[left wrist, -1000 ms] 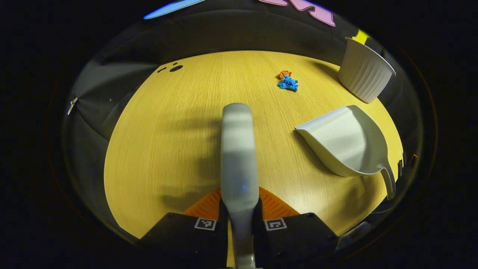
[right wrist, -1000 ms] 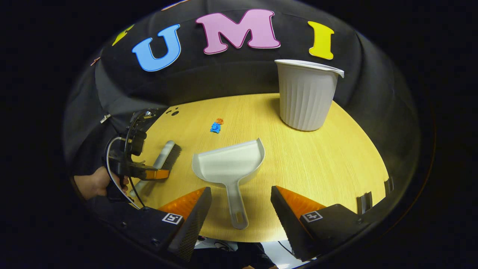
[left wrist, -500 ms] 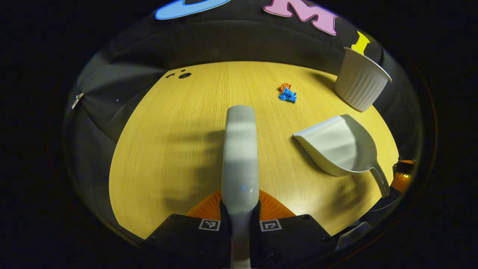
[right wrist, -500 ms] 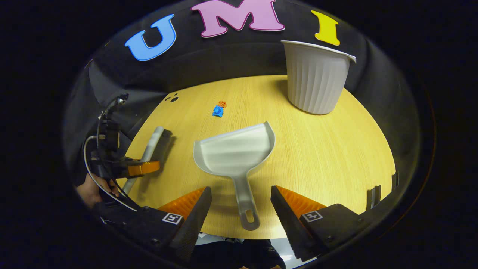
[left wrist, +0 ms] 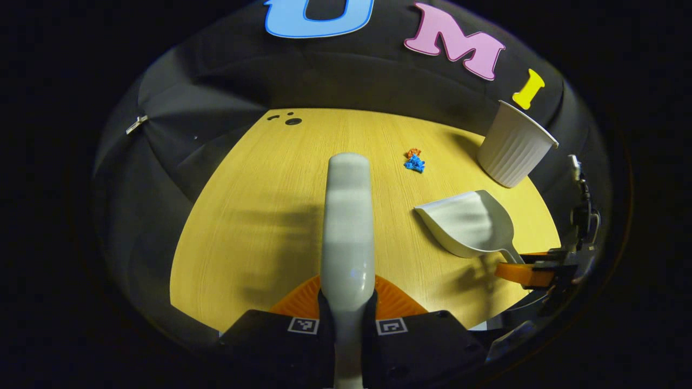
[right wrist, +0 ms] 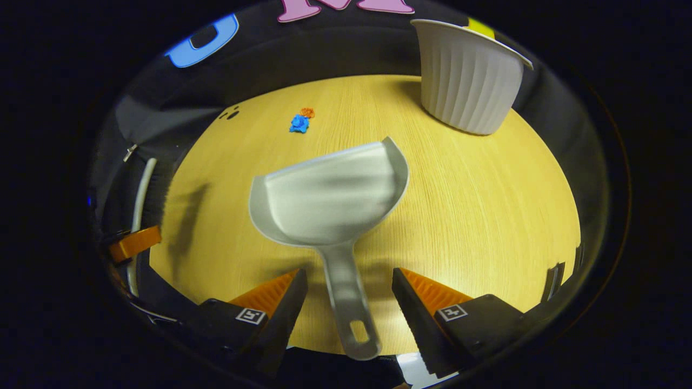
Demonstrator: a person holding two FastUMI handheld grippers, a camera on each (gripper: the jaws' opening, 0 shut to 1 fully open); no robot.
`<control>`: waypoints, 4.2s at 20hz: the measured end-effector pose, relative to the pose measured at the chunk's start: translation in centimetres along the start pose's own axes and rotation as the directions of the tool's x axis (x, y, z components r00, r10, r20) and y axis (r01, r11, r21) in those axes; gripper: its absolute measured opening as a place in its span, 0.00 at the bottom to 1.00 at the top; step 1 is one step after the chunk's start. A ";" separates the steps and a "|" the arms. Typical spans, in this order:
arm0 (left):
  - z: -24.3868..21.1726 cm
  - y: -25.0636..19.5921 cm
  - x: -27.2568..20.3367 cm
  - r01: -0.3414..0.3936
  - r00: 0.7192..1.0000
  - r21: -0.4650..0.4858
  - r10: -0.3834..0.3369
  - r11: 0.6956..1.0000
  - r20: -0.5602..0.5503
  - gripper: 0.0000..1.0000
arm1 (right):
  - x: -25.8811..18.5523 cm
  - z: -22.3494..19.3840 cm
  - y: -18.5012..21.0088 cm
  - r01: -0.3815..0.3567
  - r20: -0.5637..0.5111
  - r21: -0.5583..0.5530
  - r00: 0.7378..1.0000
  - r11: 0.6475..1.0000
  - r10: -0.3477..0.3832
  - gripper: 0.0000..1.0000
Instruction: Pick up the small broom and dustpan from the desktop, sweep the trash into the dustpan with the broom, and then empty the trash into the garbage bin.
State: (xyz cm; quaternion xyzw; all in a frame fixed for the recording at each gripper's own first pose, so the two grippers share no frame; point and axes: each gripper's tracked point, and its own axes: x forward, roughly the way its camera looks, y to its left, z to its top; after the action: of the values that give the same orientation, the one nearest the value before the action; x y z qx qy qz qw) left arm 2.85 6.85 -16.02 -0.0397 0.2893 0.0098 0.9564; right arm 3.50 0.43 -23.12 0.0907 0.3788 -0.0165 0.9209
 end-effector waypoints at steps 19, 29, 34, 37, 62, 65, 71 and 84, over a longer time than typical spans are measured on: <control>1.0 0.2 1.3 -0.071 0.997 -0.082 0.069 0.994 -0.024 0.24 | 3.5 0.9 0.4 -0.042 -0.093 -0.208 0.995 0.977 0.023 0.34; 8.6 -1.0 9.0 -0.070 0.995 0.077 0.075 0.995 -0.059 0.24 | 3.2 3.6 -2.3 -0.106 -0.114 -0.328 0.991 0.939 0.072 0.35; 13.7 -3.3 14.8 -0.029 0.997 0.184 0.042 0.982 -0.068 0.24 | 2.8 4.5 -3.7 -0.127 -0.135 -0.353 0.987 0.927 0.084 0.34; 15.7 -4.9 18.1 0.002 0.996 0.283 0.025 0.959 -0.091 0.24 | 2.5 4.8 -3.9 -0.159 -0.151 -0.358 0.982 0.920 0.111 0.34; 7.1 -19.3 17.4 0.645 0.759 0.531 -0.383 0.549 -0.527 0.25 | 2.9 5.8 -5.6 -0.171 -0.147 -0.455 0.982 0.874 0.116 0.34; 6.2 -20.3 16.1 0.682 0.724 0.478 -0.418 0.554 -0.549 0.25 | 3.1 5.8 -5.7 -0.159 -0.131 -0.457 0.985 0.875 0.110 0.34; 7.3 -18.7 13.7 0.492 0.867 0.494 -0.349 0.717 -0.357 0.25 | 3.2 5.7 -5.9 -0.157 -0.105 -0.451 0.987 0.879 0.123 0.34; -2.6 -0.1 8.8 0.309 0.945 0.186 -0.279 0.933 -0.172 0.26 | -5.4 7.9 -10.3 -0.086 -0.046 -0.291 0.996 0.953 0.076 0.34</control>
State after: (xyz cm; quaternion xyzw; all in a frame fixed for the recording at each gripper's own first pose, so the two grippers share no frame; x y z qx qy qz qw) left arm 8.73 6.55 -23.04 0.0185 0.3474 -0.1673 0.9225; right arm 4.10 -11.33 -15.42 -0.0307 0.3888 0.0790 0.9174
